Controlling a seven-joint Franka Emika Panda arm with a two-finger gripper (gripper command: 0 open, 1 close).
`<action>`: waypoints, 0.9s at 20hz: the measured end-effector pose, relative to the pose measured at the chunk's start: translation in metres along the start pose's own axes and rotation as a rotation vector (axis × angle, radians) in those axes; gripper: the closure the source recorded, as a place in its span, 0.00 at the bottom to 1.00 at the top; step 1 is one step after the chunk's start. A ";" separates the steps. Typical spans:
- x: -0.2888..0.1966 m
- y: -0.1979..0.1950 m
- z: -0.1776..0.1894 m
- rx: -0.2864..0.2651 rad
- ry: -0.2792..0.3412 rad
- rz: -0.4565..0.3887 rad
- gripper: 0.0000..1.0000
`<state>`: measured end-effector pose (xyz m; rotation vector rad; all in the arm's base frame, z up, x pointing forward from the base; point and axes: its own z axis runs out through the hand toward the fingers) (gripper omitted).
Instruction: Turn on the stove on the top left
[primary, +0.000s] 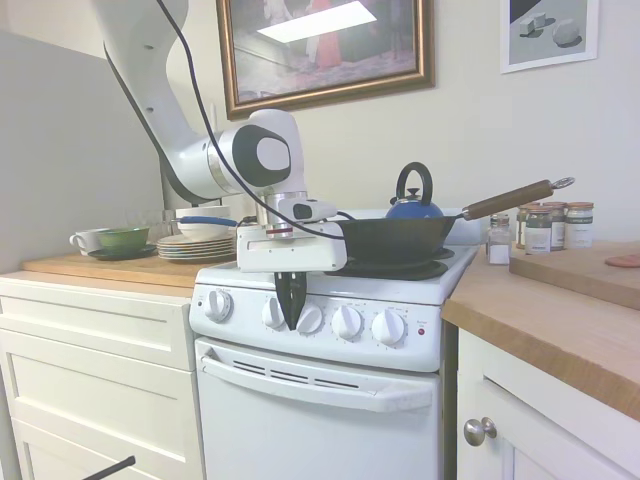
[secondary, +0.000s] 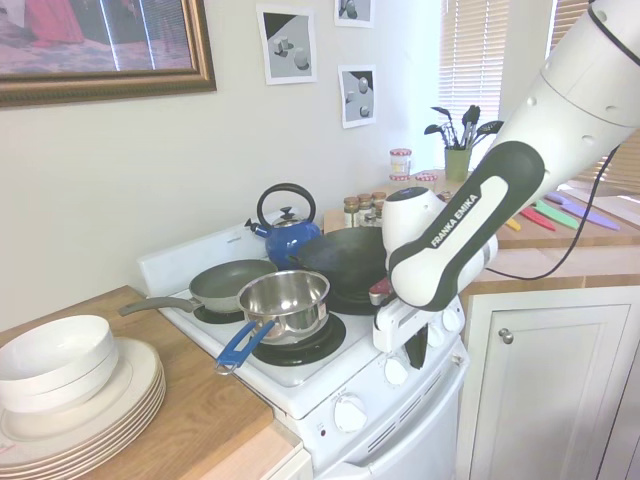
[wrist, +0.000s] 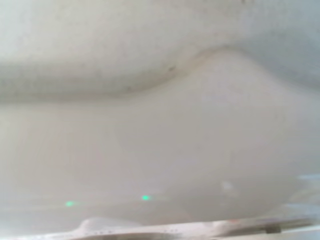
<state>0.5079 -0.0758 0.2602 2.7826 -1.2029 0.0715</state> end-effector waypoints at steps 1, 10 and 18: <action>-0.001 -0.001 0.000 -0.003 0.004 0.000 1.00; -0.018 0.001 -0.031 0.050 0.036 -0.069 1.00; -0.034 0.045 -0.062 0.121 0.036 -0.074 1.00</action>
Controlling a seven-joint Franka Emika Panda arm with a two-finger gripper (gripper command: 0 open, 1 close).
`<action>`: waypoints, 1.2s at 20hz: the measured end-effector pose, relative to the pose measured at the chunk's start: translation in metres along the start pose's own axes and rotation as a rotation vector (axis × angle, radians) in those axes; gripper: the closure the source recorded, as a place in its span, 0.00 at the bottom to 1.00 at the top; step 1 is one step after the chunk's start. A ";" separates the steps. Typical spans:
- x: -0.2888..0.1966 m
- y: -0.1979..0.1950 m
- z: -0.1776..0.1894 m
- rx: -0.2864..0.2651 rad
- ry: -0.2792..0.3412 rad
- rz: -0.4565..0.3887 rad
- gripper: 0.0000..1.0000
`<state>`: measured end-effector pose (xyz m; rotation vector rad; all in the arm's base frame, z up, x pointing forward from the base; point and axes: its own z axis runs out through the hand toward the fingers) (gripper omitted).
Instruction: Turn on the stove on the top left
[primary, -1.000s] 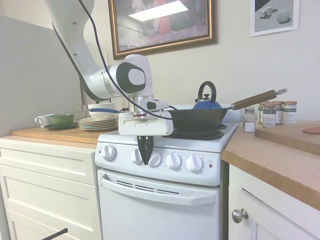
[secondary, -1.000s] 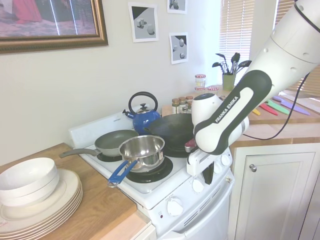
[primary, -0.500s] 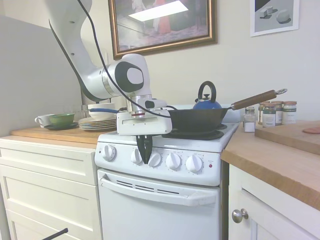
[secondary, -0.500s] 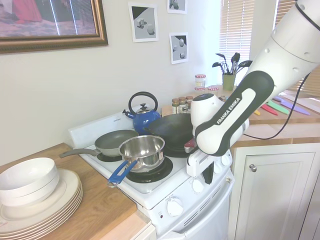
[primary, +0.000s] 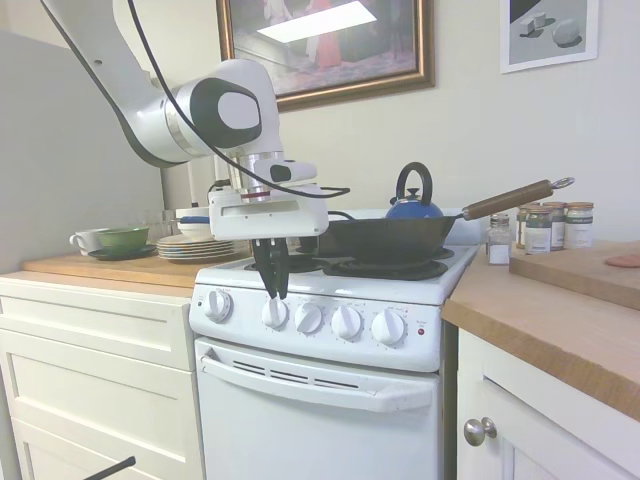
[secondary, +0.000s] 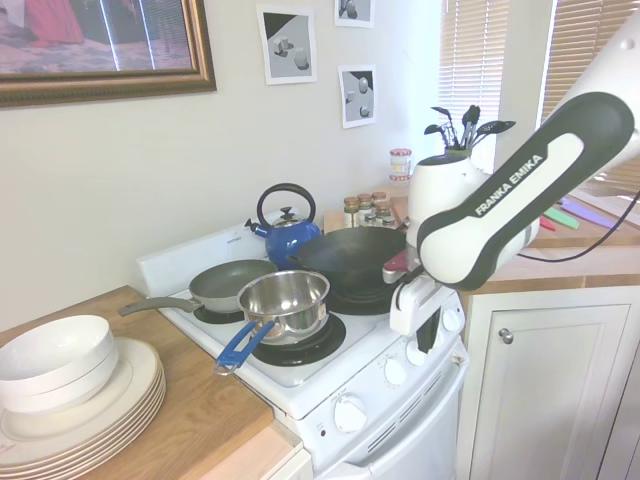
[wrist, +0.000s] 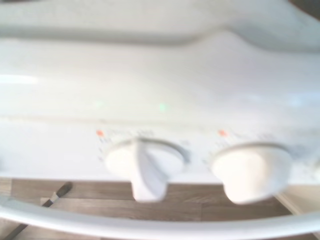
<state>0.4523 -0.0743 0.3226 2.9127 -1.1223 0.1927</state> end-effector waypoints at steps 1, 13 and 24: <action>-0.001 0.003 0.001 0.012 -0.012 0.000 1.00; -0.017 -0.005 -0.009 0.044 -0.012 -0.021 0.00; -0.024 -0.002 -0.012 0.046 -0.010 -0.013 0.00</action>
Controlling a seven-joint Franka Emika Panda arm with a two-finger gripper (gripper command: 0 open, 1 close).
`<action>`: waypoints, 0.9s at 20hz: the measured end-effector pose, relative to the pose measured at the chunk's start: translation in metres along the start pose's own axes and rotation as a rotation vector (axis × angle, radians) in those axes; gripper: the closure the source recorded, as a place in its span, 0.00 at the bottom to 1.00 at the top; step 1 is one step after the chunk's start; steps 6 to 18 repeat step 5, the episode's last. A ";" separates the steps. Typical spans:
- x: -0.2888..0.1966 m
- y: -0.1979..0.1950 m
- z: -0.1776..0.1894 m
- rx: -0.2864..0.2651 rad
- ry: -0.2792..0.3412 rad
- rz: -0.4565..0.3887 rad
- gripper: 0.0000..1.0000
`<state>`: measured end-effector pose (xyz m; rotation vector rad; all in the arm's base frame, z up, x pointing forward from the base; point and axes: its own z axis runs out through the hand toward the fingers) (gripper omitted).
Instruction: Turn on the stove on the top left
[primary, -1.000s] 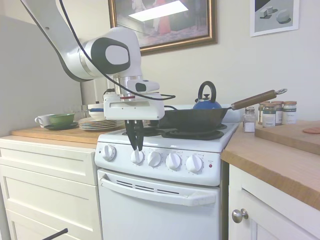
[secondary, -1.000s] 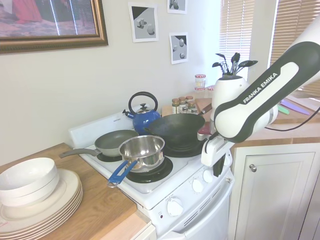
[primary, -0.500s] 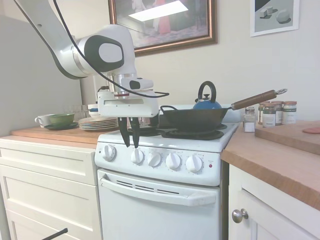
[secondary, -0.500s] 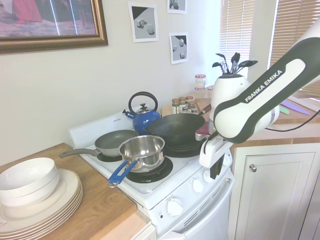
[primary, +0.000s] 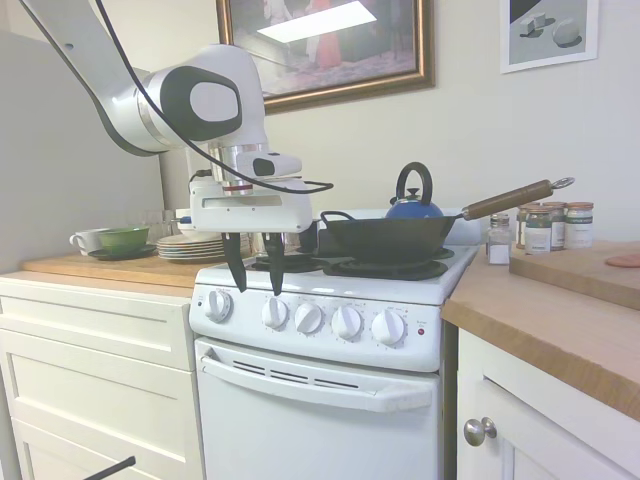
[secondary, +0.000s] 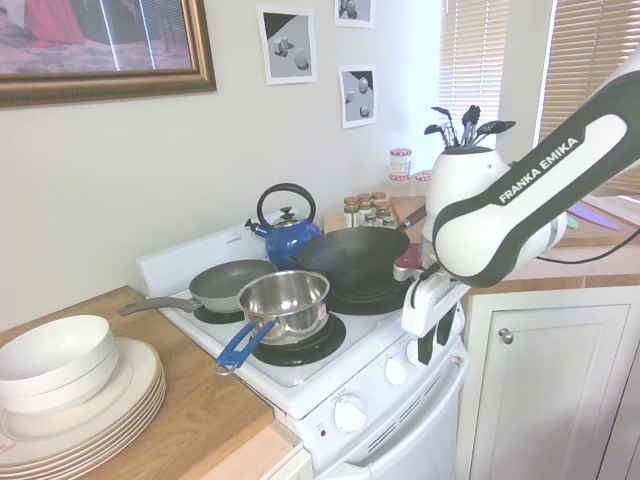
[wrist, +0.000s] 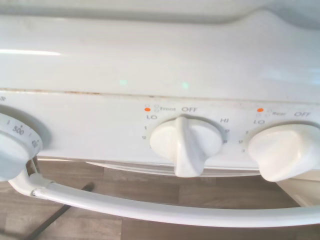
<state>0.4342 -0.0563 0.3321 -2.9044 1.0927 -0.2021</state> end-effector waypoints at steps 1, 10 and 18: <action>0.000 0.000 0.000 0.000 0.000 0.004 0.00; -0.002 -0.003 -0.002 0.002 0.004 0.013 0.00; -0.002 -0.003 -0.002 0.002 0.004 0.013 0.00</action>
